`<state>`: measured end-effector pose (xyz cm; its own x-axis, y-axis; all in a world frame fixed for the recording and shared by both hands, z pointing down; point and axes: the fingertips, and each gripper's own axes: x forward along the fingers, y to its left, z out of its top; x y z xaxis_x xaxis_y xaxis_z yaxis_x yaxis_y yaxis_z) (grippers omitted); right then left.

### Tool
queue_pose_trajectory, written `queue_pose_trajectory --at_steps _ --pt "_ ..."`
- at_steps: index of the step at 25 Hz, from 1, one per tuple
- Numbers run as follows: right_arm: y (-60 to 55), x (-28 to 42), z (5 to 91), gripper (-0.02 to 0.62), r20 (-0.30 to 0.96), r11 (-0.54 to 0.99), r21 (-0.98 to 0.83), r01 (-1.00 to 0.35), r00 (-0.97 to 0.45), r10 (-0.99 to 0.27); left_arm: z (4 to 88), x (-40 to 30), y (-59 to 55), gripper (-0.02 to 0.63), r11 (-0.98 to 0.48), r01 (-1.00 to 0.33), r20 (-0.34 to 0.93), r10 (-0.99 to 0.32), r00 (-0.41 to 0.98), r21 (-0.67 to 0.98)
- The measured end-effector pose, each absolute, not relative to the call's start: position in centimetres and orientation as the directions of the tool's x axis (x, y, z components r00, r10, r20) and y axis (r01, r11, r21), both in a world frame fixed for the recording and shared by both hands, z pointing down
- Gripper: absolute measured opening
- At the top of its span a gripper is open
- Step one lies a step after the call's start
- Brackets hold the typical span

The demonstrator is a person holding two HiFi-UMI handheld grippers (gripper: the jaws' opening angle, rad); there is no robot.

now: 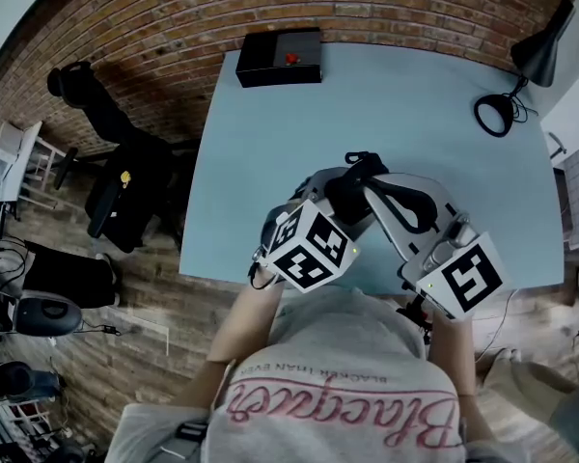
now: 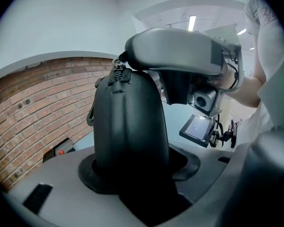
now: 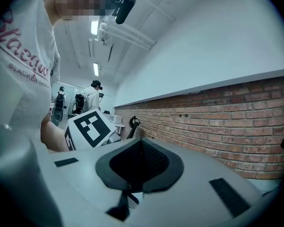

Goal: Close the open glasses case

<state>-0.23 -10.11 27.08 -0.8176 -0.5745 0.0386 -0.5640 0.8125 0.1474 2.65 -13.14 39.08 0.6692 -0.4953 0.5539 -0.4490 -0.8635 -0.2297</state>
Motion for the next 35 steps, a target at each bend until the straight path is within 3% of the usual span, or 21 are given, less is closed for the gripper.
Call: queue_pose_trajectory --at_steps 12,20,35 --pt "-10.3 -0.6 27.1 0.021 0.033 0.736 0.254 -0.628 -0.754 -0.656 39.0 1.1 -14.7 0.262 -0.767 -0.493 0.587 -0.637 0.5 -0.412" --pt "-10.9 0.8 25.7 0.021 0.02 0.719 0.176 -0.673 -0.727 -0.686 37.7 0.9 -15.3 0.261 -0.744 -0.484 0.527 -0.669 0.525 -0.461" --pt "-11.5 3.6 26.4 0.021 0.035 0.747 0.047 -0.663 -0.746 -0.665 36.5 2.0 -13.5 0.261 -0.82 -0.401 0.453 -0.564 0.69 -0.409"
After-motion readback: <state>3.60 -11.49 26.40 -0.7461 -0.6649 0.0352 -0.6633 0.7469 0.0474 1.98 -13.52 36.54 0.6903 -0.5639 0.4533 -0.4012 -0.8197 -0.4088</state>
